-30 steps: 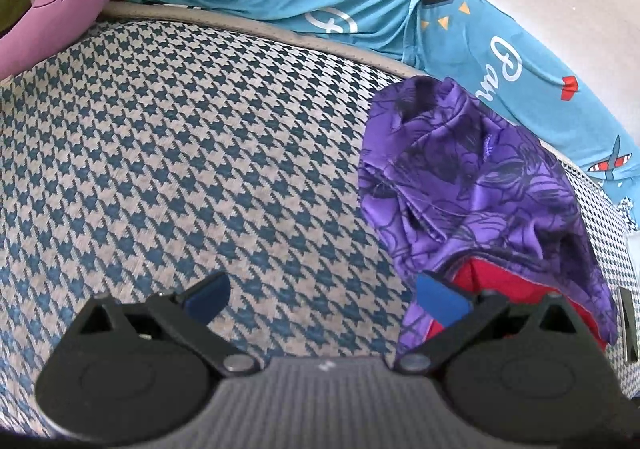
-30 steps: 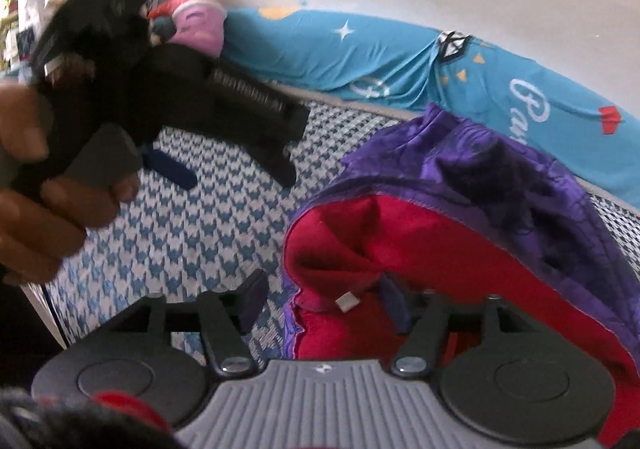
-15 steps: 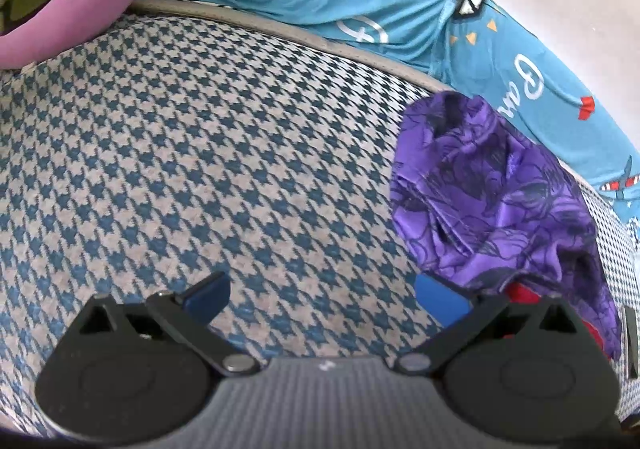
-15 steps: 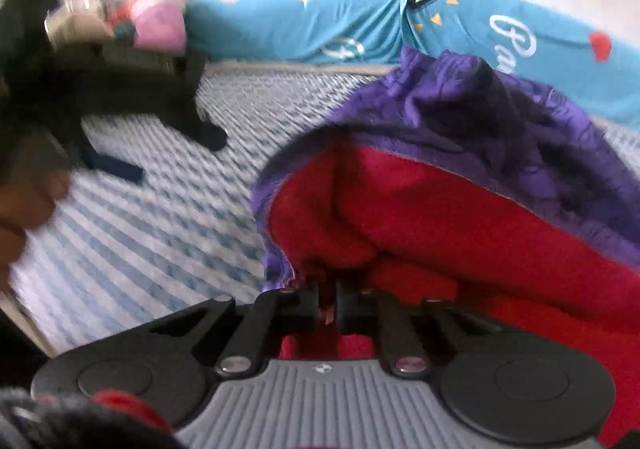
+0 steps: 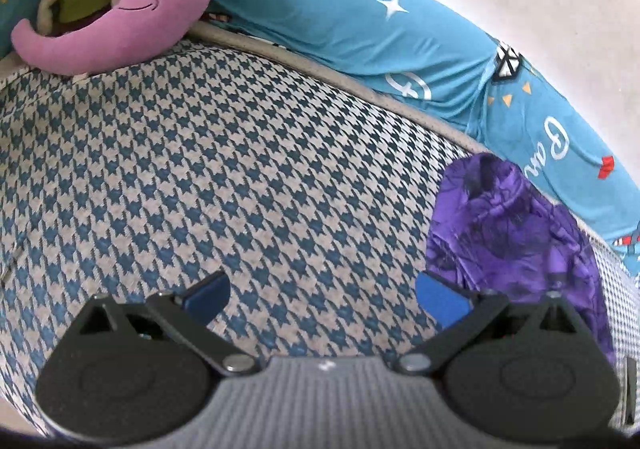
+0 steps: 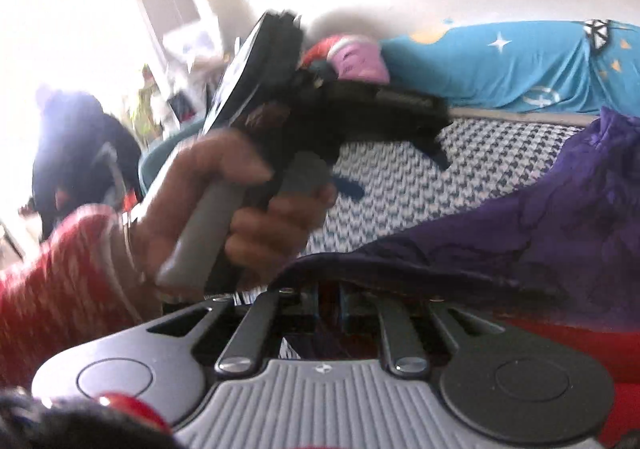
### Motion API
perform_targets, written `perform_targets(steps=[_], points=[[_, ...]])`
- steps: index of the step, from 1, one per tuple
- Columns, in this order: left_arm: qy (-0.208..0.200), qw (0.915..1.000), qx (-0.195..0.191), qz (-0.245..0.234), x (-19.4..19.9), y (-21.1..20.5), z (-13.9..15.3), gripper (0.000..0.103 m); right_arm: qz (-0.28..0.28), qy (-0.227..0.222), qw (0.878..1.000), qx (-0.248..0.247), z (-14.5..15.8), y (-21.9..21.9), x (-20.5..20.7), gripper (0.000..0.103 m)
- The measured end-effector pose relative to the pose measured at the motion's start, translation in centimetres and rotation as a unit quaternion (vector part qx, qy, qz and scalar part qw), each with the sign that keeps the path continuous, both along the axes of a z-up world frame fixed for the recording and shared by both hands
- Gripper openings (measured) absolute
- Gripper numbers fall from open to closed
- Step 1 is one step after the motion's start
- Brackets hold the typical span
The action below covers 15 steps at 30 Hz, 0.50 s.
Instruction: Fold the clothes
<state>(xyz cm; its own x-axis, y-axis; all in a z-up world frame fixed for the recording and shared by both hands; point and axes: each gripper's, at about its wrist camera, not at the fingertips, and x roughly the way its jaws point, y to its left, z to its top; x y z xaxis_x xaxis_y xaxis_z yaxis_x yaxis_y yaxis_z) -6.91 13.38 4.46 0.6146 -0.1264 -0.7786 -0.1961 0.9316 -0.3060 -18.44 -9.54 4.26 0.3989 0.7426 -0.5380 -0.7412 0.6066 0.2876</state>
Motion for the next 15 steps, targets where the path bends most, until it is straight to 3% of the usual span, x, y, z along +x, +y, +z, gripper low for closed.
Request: perform_targets(steps=[4,7,15], points=[[-0.001,1.0000,0.000,-0.004,0.0,0.0,0.1,0.103,0.017,0.000,0.998,-0.061,-0.9,0.1,-0.3,0.024],[0.000,0.9999,0.001,-0.015,0.0,-0.6,-0.1,0.103,0.026,-0.001,0.996,-0.081,-0.9,-0.3,-0.7,0.038],[0.011,0.9986,-0.003,-0.051,0.5,-3.5,-1.0,0.103,0.004,-0.028,0.995,-0.091,0.7,-2.6,-1.0,0.039]])
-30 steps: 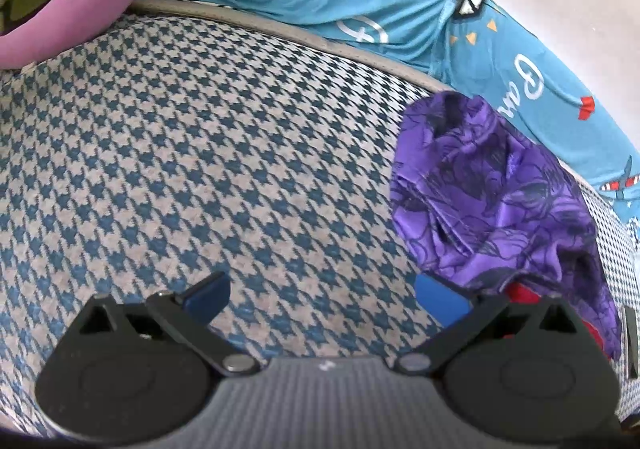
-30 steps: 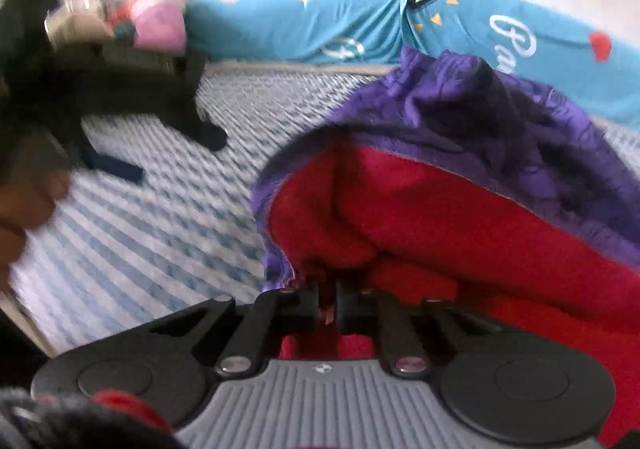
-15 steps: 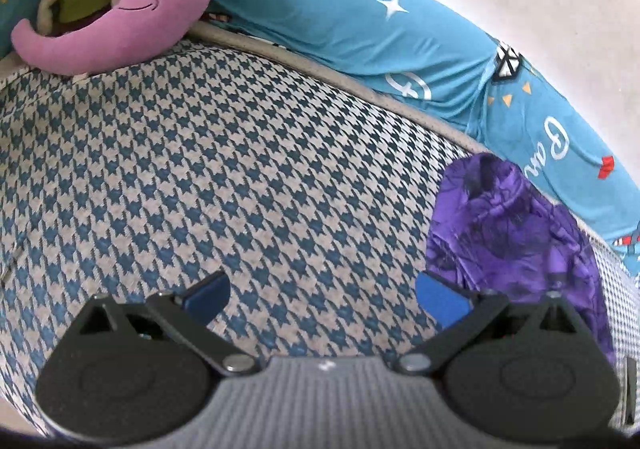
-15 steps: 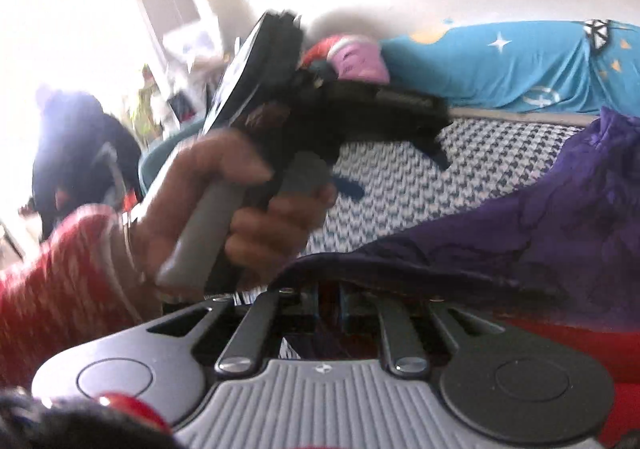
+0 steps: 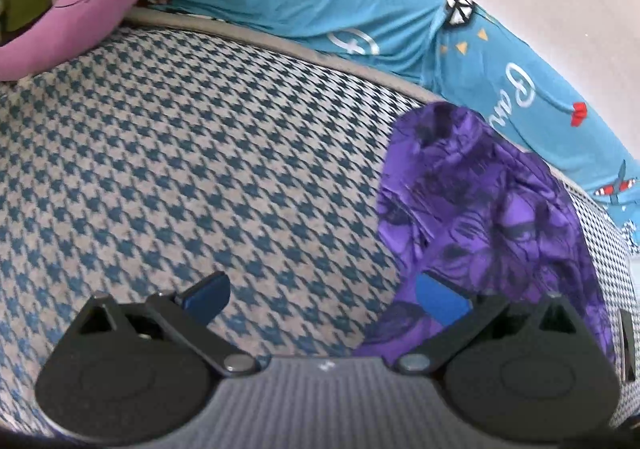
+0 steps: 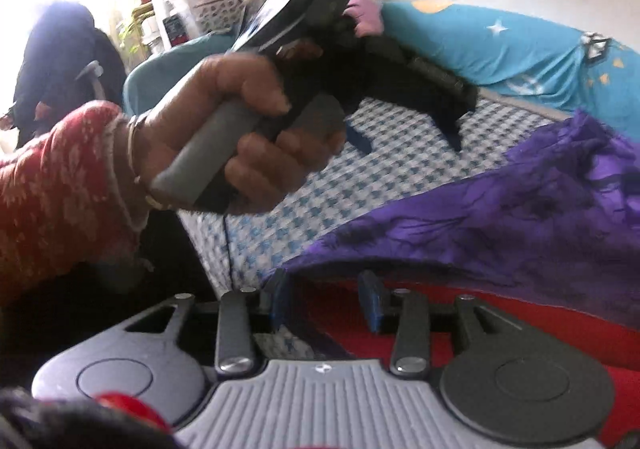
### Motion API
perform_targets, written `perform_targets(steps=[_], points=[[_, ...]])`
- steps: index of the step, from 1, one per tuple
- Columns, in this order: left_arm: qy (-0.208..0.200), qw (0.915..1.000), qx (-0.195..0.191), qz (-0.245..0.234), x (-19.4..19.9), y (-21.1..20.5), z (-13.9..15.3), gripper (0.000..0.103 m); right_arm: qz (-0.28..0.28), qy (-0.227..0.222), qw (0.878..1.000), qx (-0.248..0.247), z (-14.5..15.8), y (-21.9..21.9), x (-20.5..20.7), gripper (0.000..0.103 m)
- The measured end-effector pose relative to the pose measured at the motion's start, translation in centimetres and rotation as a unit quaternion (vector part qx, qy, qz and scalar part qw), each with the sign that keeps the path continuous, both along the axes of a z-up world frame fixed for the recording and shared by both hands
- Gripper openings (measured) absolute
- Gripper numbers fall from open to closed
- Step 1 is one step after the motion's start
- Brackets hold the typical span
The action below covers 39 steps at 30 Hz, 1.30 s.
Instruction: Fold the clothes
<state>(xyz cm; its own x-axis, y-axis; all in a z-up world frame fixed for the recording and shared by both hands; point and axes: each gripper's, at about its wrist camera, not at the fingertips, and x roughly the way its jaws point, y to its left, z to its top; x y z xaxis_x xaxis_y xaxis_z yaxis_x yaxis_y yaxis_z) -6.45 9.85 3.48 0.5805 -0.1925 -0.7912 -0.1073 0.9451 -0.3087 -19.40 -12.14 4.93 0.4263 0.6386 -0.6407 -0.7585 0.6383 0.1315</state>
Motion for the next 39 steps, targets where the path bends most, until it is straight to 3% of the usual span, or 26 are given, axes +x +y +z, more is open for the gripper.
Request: perform_targets(steps=[7,19,29,34,39], points=[[0.005,0.9996,-0.004,-0.027,0.8,-3.1,-1.0,0.103,-0.095,-0.018,0.995,0.017,2.1,-3.4,2.6,0.039],[0.020,0.9979,0.014,-0.059,2.6,-8.4,-3.4,0.103,-0.226,-0.044,0.973,0.014,3.2,-8.8,7.8,0.039],[0.044,0.9964,0.004,-0.073,5.0,-11.0,-5.0,0.103,-0.339,-0.068,0.938,0.022,3.7,-12.6,15.1,0.039],[0.044,0.9950,0.018,-0.088,5.3,-12.5,-5.2,0.103,-0.372,-0.073,0.925,0.030,3.4,-14.0,18.3,0.045],[0.045,0.9918,0.049,-0.109,6.0,-14.0,-5.6,0.103,-0.382,-0.060,0.922,0.030,2.5,-14.5,21.0,0.048]])
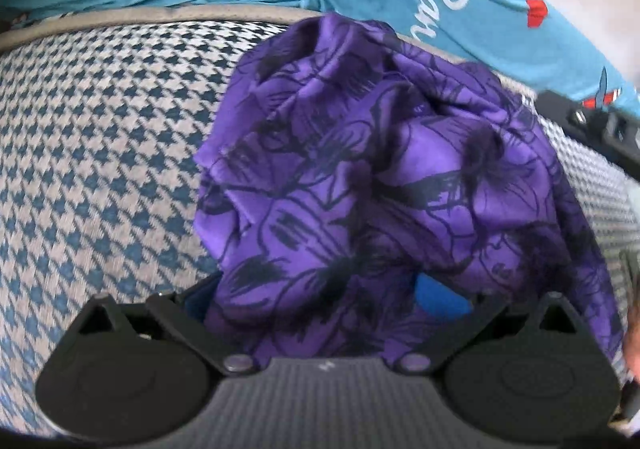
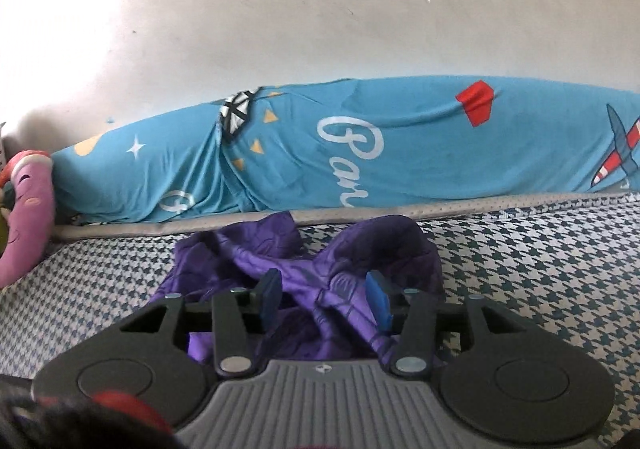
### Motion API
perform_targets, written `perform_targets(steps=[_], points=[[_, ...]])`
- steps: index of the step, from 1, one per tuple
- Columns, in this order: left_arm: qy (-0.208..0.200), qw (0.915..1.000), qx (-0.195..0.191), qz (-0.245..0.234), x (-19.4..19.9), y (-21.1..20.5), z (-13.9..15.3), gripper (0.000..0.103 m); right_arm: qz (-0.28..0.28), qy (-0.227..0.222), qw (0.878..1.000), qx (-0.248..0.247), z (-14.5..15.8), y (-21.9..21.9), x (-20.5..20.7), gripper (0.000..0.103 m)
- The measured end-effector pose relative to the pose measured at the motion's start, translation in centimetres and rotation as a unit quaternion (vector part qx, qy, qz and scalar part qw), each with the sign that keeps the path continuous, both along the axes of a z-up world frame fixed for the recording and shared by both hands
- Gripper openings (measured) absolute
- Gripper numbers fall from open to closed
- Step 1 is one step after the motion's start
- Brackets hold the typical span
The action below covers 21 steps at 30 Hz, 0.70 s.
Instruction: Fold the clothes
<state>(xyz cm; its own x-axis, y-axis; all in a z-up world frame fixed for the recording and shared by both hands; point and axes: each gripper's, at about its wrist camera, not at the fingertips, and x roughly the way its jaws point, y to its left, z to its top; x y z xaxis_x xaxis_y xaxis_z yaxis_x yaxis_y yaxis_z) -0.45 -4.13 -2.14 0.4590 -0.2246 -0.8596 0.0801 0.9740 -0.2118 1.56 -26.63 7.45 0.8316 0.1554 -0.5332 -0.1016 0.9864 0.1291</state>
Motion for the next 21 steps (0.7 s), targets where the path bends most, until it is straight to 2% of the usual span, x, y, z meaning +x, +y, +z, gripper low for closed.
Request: perform_targets(steps=[5,8,12,14,15,16,21], points=[[0.004,0.9999,0.013,-0.005,0.4,-0.5,-0.5,0.103,0.006,0.019,1.000,-0.007,-1.3,0.4,2.0,0.055],[0.005,0.9999,0.010,-0.004,0.3,-0.4,-0.4,0.103,0.005,0.028,1.000,-0.006,-2.2,0.6,3.2,0.065],[0.012,0.9999,0.005,-0.001,0.3,-0.3,-0.5,0.101,0.003,0.043,0.999,-0.004,-3.6,0.8,4.6,0.064],[0.015,0.9999,0.001,0.002,0.2,-0.2,-0.5,0.100,0.001,0.053,0.999,0.001,-4.3,0.7,5.0,0.045],[0.016,0.9999,-0.001,0.004,0.2,-0.1,-0.4,0.099,-0.003,0.060,0.998,0.004,-4.6,0.6,5.2,0.027],[0.016,0.9999,-0.004,0.006,0.2,-0.1,-0.4,0.098,-0.007,0.063,0.998,0.006,-4.8,0.5,5.3,0.021],[0.010,0.9995,-0.016,0.026,0.1,1.1,0.1,0.096,-0.046,0.024,0.998,0.022,-3.0,-1.2,3.9,0.014]])
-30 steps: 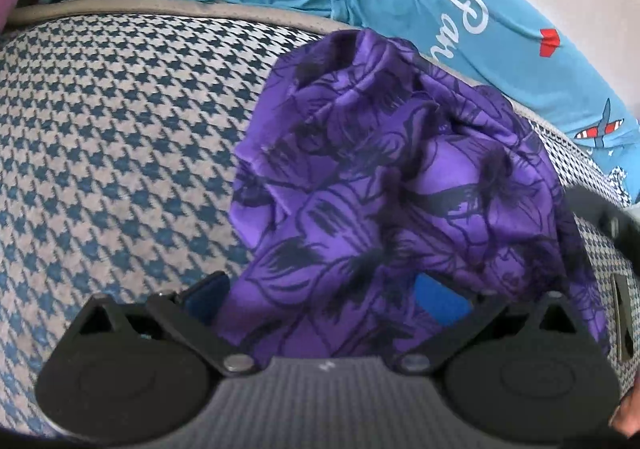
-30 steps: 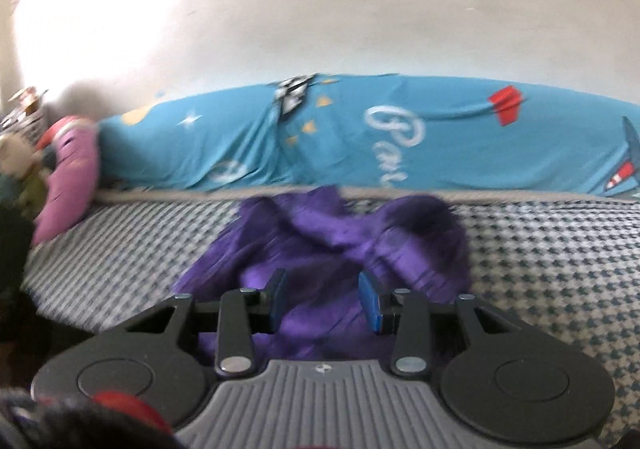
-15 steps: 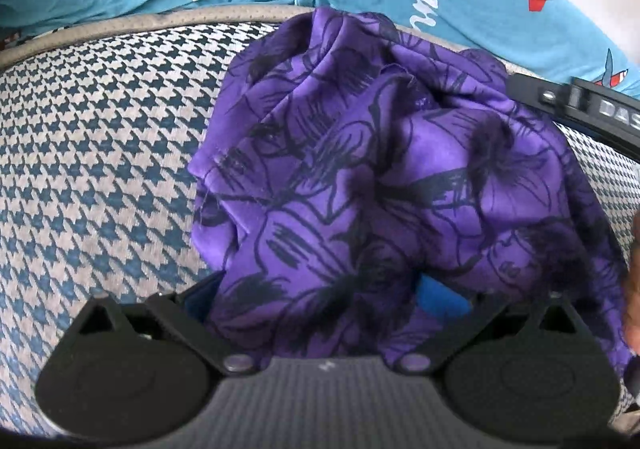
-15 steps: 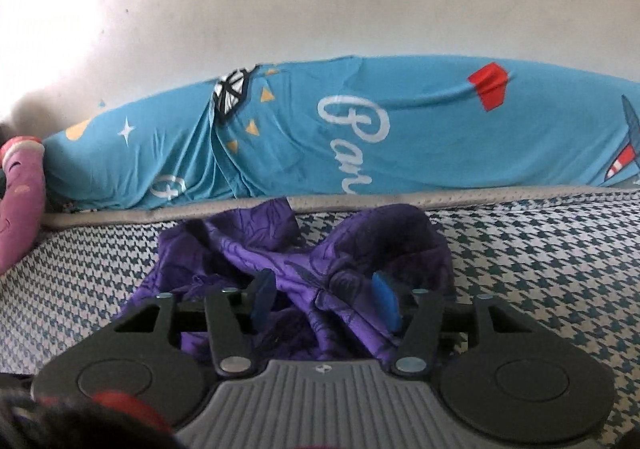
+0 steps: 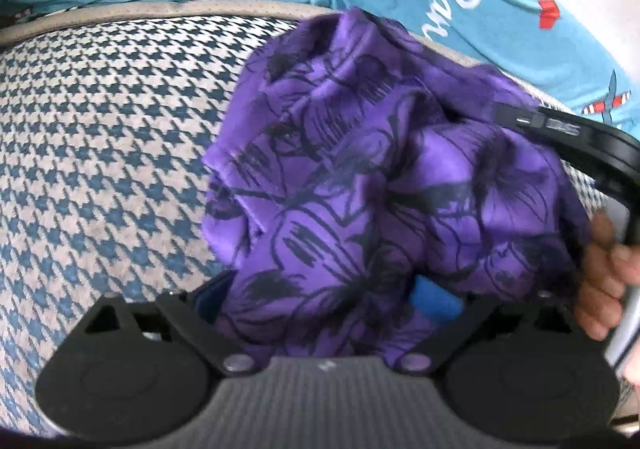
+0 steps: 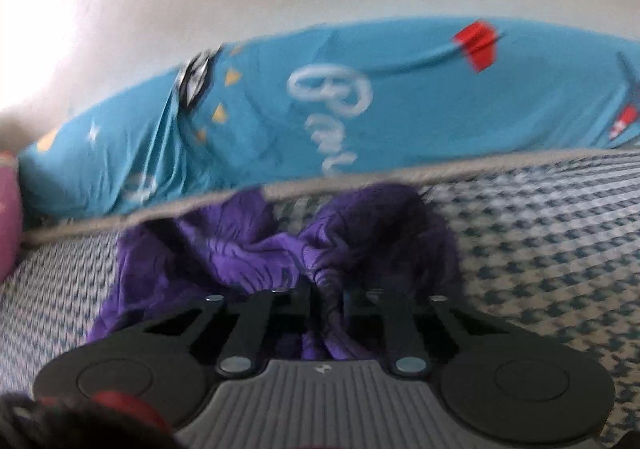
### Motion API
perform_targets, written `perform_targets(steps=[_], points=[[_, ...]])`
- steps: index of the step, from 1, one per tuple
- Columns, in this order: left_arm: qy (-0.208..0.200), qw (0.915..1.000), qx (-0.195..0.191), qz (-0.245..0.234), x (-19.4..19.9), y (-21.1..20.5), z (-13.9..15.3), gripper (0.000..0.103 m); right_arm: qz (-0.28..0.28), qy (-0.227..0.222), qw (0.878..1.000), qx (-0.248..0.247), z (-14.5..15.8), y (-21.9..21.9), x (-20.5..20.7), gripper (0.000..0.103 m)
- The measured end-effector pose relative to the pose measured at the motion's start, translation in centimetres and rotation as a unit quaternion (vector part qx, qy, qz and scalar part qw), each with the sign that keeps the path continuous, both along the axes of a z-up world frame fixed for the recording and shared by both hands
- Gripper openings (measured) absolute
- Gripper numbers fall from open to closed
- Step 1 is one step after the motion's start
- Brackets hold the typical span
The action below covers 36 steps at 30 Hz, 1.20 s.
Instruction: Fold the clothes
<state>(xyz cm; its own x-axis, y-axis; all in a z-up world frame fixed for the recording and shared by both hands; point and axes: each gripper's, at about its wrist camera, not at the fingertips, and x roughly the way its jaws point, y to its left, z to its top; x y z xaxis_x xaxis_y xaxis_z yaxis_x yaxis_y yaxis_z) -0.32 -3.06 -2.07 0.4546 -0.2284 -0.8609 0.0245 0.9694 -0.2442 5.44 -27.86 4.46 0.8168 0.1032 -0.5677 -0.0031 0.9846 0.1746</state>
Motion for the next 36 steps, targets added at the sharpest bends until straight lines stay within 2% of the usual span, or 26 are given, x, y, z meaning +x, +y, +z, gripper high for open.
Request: perform_targets(steps=[4,6,10,13,15,18,19,25,31,36], points=[[-0.012,0.9999,-0.001,0.010,-0.3,0.6,0.4,0.096,-0.064,-0.048,0.997,-0.021,2.8,-2.4,-2.0,0.013],[-0.018,0.9998,-0.002,0.013,-0.5,0.7,0.6,0.096,-0.103,-0.059,0.993,-0.017,3.9,-4.1,-2.7,0.012],[-0.023,0.9996,-0.009,0.013,-0.6,0.8,0.7,0.097,-0.194,-0.057,0.979,-0.030,4.5,-7.4,-4.1,0.012],[-0.027,0.9995,-0.017,0.007,-1.2,0.6,0.9,0.098,-0.229,-0.035,0.972,-0.048,3.9,-8.9,-4.5,0.013],[-0.030,0.9995,-0.012,0.003,-1.2,0.4,0.9,0.098,-0.205,-0.013,0.978,-0.042,3.4,-9.9,-4.4,0.014],[-0.031,0.9995,0.000,0.003,-1.2,0.3,0.8,0.098,-0.185,0.010,0.981,-0.062,3.2,-10.1,-4.7,0.030],[-0.029,0.9996,-0.002,0.004,-1.2,0.5,0.7,0.098,-0.180,0.015,0.981,-0.066,3.3,-10.1,-4.9,0.030],[-0.015,0.9998,-0.013,0.005,-1.3,0.8,0.1,0.098,-0.139,-0.030,0.988,-0.057,4.9,-9.3,-7.1,0.032],[-0.015,0.9999,0.000,-0.008,-1.8,0.1,-0.3,0.098,-0.007,-0.064,0.997,-0.043,5.8,-5.7,-7.9,0.043],[-0.013,0.9998,0.004,-0.013,-2.0,-0.3,-0.8,0.098,0.064,-0.052,0.996,-0.032,5.1,-3.2,-7.0,0.055]])
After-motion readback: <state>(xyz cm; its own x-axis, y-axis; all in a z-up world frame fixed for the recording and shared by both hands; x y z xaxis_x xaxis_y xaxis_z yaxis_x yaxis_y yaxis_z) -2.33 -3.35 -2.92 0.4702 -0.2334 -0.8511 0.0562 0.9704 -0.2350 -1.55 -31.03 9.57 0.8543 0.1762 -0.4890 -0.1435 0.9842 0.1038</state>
